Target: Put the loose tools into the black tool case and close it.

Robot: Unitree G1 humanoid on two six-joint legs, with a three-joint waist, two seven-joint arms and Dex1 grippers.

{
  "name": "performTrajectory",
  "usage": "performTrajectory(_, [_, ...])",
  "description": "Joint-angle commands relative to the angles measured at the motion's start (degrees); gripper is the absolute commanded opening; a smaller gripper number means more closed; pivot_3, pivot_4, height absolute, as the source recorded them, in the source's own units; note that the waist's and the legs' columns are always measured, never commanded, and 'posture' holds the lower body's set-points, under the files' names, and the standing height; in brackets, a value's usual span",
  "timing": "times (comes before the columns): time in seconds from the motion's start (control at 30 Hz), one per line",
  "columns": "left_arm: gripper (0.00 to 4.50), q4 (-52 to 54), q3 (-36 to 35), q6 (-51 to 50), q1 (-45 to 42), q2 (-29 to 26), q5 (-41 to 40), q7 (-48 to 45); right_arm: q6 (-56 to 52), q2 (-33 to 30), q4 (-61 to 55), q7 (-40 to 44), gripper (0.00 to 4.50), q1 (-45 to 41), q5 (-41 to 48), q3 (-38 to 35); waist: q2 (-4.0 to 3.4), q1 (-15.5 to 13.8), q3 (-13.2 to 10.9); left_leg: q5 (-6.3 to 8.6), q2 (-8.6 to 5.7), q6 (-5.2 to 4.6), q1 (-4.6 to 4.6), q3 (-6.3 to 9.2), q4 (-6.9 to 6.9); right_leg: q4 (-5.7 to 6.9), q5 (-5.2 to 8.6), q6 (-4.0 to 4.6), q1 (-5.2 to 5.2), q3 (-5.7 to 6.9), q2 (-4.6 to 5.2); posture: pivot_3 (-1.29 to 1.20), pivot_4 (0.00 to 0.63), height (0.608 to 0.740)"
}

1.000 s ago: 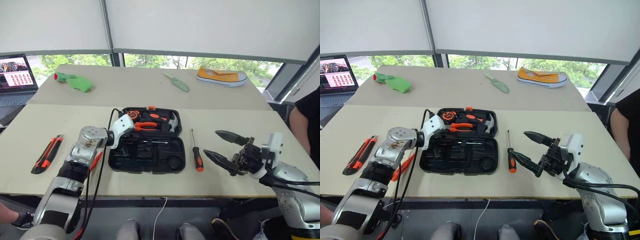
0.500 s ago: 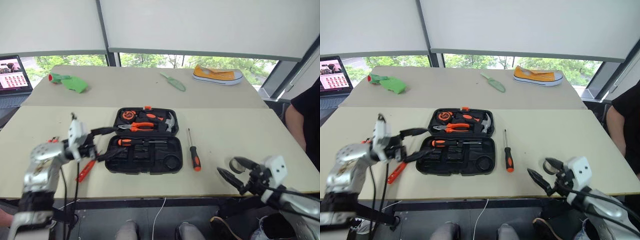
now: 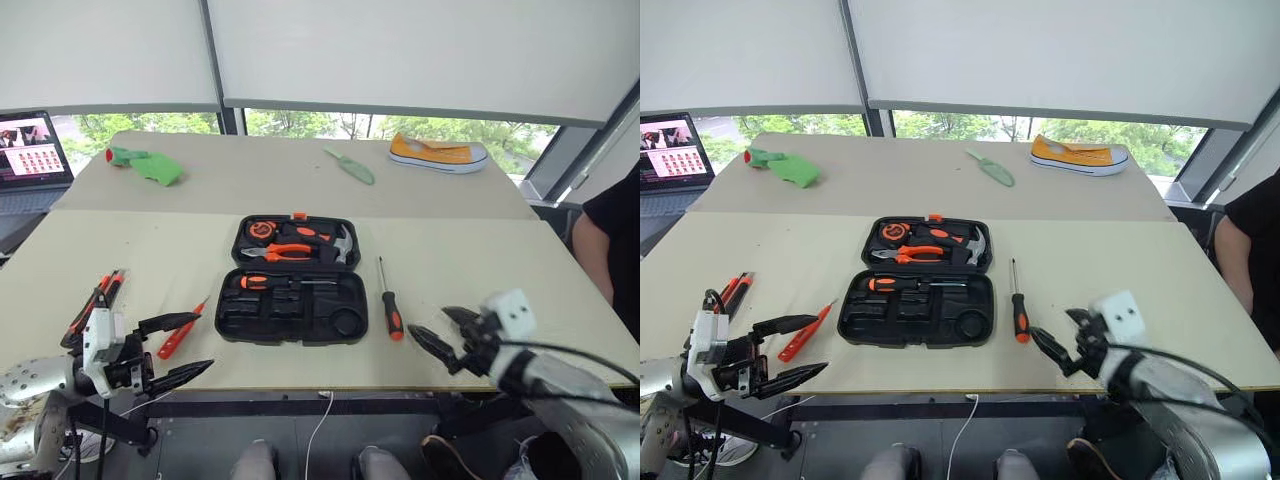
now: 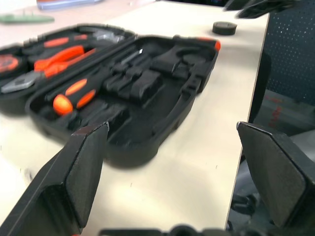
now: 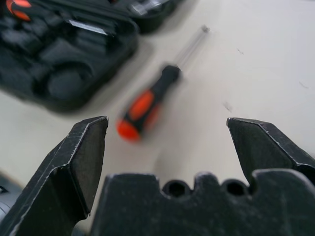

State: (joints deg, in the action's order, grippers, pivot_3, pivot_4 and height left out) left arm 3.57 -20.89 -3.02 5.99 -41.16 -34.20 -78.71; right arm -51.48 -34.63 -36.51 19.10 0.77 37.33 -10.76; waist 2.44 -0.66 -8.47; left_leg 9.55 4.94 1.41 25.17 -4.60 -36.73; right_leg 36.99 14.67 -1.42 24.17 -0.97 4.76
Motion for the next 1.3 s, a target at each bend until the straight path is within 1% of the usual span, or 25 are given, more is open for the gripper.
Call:
performTrajectory(0.03, [4.47, 7.2, 2.3, -1.3, -2.0, 0.6, -2.1, 2.1, -12.4, 2.5, 2.1, -6.7, 4.50, -8.6, 0.5, 4.3, 0.01, 0.0, 0.0, -0.01, 0.00, -0.02, 0.03, -0.03, 0.00, -0.01, -0.05, 0.09, -0.03, -0.02, 0.00, 0.00, 0.150, 0.740])
performTrajectory(0.07, [4.47, 8.0, 2.9, -1.4, -2.3, 0.9, -2.0, 2.5, -13.8, 3.7, 3.4, -8.4, 4.50, -10.3, -0.8, 5.4, 0.02, 0.0, 0.0, -0.07, -0.01, -0.12, 0.13, -0.05, 0.00, 0.00, -0.19, 0.32, -0.07, -0.04, 0.00, 0.00, 0.150, 0.740])
performTrajectory(0.1, [4.47, 8.4, 3.4, -1.4, -2.5, 1.0, -1.8, 2.8, -15.2, 4.8, 4.5, -9.6, 4.50, -11.5, -1.6, 6.1, 0.03, 0.0, 0.0, -0.26, -0.01, -0.43, 0.18, -0.05, 0.00, 0.00, -0.20, 0.35, -0.05, -0.04, -0.01, 0.00, 0.150, 0.740])
performTrajectory(0.17, [4.47, 8.7, 4.2, -1.1, -2.5, 1.0, -1.3, 3.0, -16.8, 7.2, 6.8, -11.6, 4.50, -13.4, -3.0, 7.2, 0.02, 0.1, 0.0, -0.27, -0.01, -0.47, 0.22, -0.04, 0.01, 0.01, -0.13, 0.30, -0.04, -0.04, -0.04, 0.00, 0.150, 0.740])
performTrajectory(0.23, [4.50, 8.6, 4.6, -0.7, -2.2, 0.7, -0.9, 3.2, -17.7, 9.3, 8.3, -13.0, 3.96, -14.8, -4.3, 8.1, 0.02, 0.2, 0.0, -0.25, -0.03, -0.50, 0.28, -0.04, 0.09, 0.02, -0.18, 0.03, 0.01, -0.08, -0.06, 0.00, 0.150, 0.740])
performTrajectory(0.27, [4.50, 8.6, 4.6, -0.7, -2.1, 0.6, -0.8, 3.4, -18.6, 10.4, 8.6, -13.7, 3.84, -15.3, -4.4, 8.1, 0.02, 0.3, 0.0, -0.24, -0.03, -0.51, 0.34, -0.02, 0.10, 0.02, -0.21, -0.07, 0.05, -0.08, -0.09, 0.00, 0.150, 0.740])
performTrajectory(0.3, [4.50, 8.6, 4.4, -0.6, -1.8, 0.5, -0.8, 3.5, -19.9, 11.7, 8.8, -14.8, 3.37, -15.6, -4.8, 8.0, 0.02, 0.4, 0.0, -0.24, -0.02, -0.51, 0.35, -0.01, 0.11, 0.02, -0.22, -0.10, 0.06, -0.09, -0.12, 0.00, 0.150, 0.740])
performTrajectory(0.37, [4.50, 8.5, 4.2, -0.5, -1.6, 0.4, -0.8, 3.7, -20.8, 14.1, 8.7, -17.1, 2.79, -15.4, -6.1, 7.5, 0.02, 0.7, 0.0, -0.24, 0.04, -0.51, 0.35, 0.05, 0.11, 0.02, -0.22, -0.09, 0.05, -0.09, -0.23, 0.00, 0.150, 0.740])
performTrajectory(0.43, [4.50, 8.6, 4.0, -0.6, -1.6, 0.7, -1.1, 4.4, -17.6, 18.7, 7.7, -21.0, 1.96, -14.3, -8.4, 5.4, 0.04, 0.8, 0.0, -0.24, 0.08, -0.51, 0.31, 0.09, 0.11, 0.05, -0.21, -0.07, 0.03, -0.08, -0.28, 0.00, 0.150, 0.740])
performTrajectory(0.53, [4.50, 9.5, 4.1, -1.8, -1.6, 1.3, -2.2, 5.8, -13.0, 22.3, 6.5, -23.3, 1.07, -13.4, -11.3, 4.3, 0.03, 1.1, 0.0, -0.24, 0.13, -0.50, 0.30, 0.11, 0.11, 0.07, -0.22, -0.04, 0.04, -0.06, -0.31, 0.00, 0.150, 0.740])
performTrajectory(0.57, [4.50, 9.9, 4.3, -1.9, -1.5, 1.9, -2.5, 6.5, -10.9, 23.7, 6.3, -24.7, 1.05, -13.3, -12.7, 3.9, 0.02, 1.1, 0.0, -0.24, 0.13, -0.50, 0.29, 0.11, 0.11, 0.07, -0.22, -0.04, 0.03, -0.06, -0.30, 0.00, 0.150, 0.740])
performTrajectory(0.63, [4.50, 10.2, 4.1, -2.0, -1.5, 3.3, -3.2, 8.6, 0.7, 23.2, 6.2, -24.3, 1.05, -13.5, -18.2, 6.3, -0.06, 1.1, 0.0, -0.25, 0.12, -0.49, 0.31, 0.09, 0.11, 0.05, -0.21, -0.02, 0.03, -0.06, -0.28, 0.00, 0.150, 0.740])
performTrajectory(0.73, [4.50, 9.6, 3.1, -1.7, -2.0, 4.9, -3.2, 11.0, 12.5, 20.4, 8.0, -18.2, 1.05, -14.9, -22.1, 9.7, -0.08, 1.4, 0.0, -0.26, 0.08, -0.49, 0.32, 0.06, 0.10, 0.03, -0.23, -0.08, 0.05, -0.09, -0.26, 0.00, 0.150, 0.740])
performTrajectory(0.77, [4.50, 8.7, 2.1, -1.1, -2.0, 5.5, -2.8, 12.5, 16.4, 18.1, 10.5, -11.2, 1.05, -17.8, -21.5, 11.7, -0.09, 1.5, 0.0, -0.26, 0.09, -0.49, 0.31, 0.06, 0.10, 0.03, -0.24, -0.11, 0.05, -0.09, -0.27, 0.00, 0.150, 0.740])
performTrajectory(0.8, [4.50, 8.1, 1.4, -0.6, -2.0, 6.0, -2.6, 13.4, 19.1, 16.5, 12.5, -6.2, 1.05, -19.9, -21.0, 13.1, -0.10, 1.8, -0.1, -0.26, 0.09, -0.49, 0.30, 0.08, 0.10, 0.04, -0.24, -0.11, 0.04, -0.09, -0.29, 0.00, 0.150, 0.740])
performTrajectory(0.87, [4.50, 6.6, -0.1, 1.0, -1.8, 6.8, -1.5, 15.4, 25.0, 11.5, 17.4, 8.1, 1.05, -25.4, -20.3, 17.7, -0.12, 2.6, -0.1, -0.26, 0.14, -0.50, 0.25, 0.08, 0.10, 0.04, -0.25, -0.12, 0.05, -0.12, -0.35, 0.00, 0.150, 0.740])
performTrajectory(0.93, [4.50, 5.3, -1.1, 2.4, -1.2, 7.1, -0.6, 16.2, 28.0, 7.3, 21.9, 19.5, 1.05, -30.4, -20.9, 22.6, -0.12, 2.8, -0.1, -0.26, 0.14, -0.51, 0.15, 0.10, 0.15, 0.07, -0.23, -0.07, -0.01, -0.12, -0.38, 0.00, 0.150, 0.740])
performTrajectory(1.0, [4.50, 3.8, -1.7, 3.4, -0.2, 6.9, -0.1, 15.8, 30.1, 4.5, 26.4, 28.0, 1.05, -35.5, -23.3, 27.8, -0.08, 2.9, -0.1, -0.26, 0.14, -0.51, 0.10, 0.13, 0.29, 0.08, -0.20, 0.05, -0.01, -0.10, -0.39, 0.00, 0.150, 0.740])
performTrajectory(1.03, [4.50, 3.2, -1.9, 4.0, 0.2, 6.8, 0.2, 15.7, 30.8, 3.9, 28.3, 31.0, 1.05, -37.8, -24.5, 29.9, -0.10, 2.9, -0.1, -0.26, 0.14, -0.50, 0.09, 0.15, 0.36, 0.06, -0.15, 0.09, -0.02, -0.07, -0.39, 0.00, 0.150, 0.740])
performTrajectory(1.1, [4.50, 2.6, -2.4, 4.3, 0.4, 6.7, 0.3, 15.8, 31.3, 3.7, 32.2, 34.2, 1.05, -42.0, -27.2, 33.4, -0.08, 2.8, -0.1, -0.26, 0.11, -0.51, 0.10, 0.09, 0.43, 0.05, -0.15, 0.09, 0.05, -0.09, -0.36, 0.00, 0.150, 0.740])
performTrajectory(1.13, [4.50, 2.7, -2.4, 4.4, 0.6, 6.7, 0.3, 16.0, 29.9, 3.6, 34.1, 35.9, 1.05, -44.1, -28.8, 35.6, -0.08, 2.7, -0.1, -0.26, 0.12, -0.50, 0.10, 0.10, 0.43, 0.06, -0.14, 0.10, 0.04, -0.07, -0.36, 0.00, 0.150, 0.740])
performTrajectory(1.17, [4.50, 2.8, -2.4, 4.4, 0.7, 6.7, 0.3, 16.1, 28.9, 3.6, 35.4, 37.1, 1.05, -45.5, -29.9, 37.0, -0.07, 2.4, -0.1, -0.26, 0.11, -0.50, 0.12, 0.08, 0.45, 0.06, -0.14, 0.10, 0.07, -0.07, -0.35, 0.00, 0.150, 0.740])
performTrajectory(1.3, [4.50, 5.1, -1.5, 3.5, 2.1, 6.5, -0.1, 15.9, 32.9, 5.6, 42.0, 38.9, 1.05, -49.0, -35.4, 40.8, -0.07, 2.0, -0.1, -0.26, 0.12, -0.49, 0.14, 0.05, 0.45, 0.07, -0.14, 0.11, 0.10, -0.05, -0.34, 0.00, 0.150, 0.740])
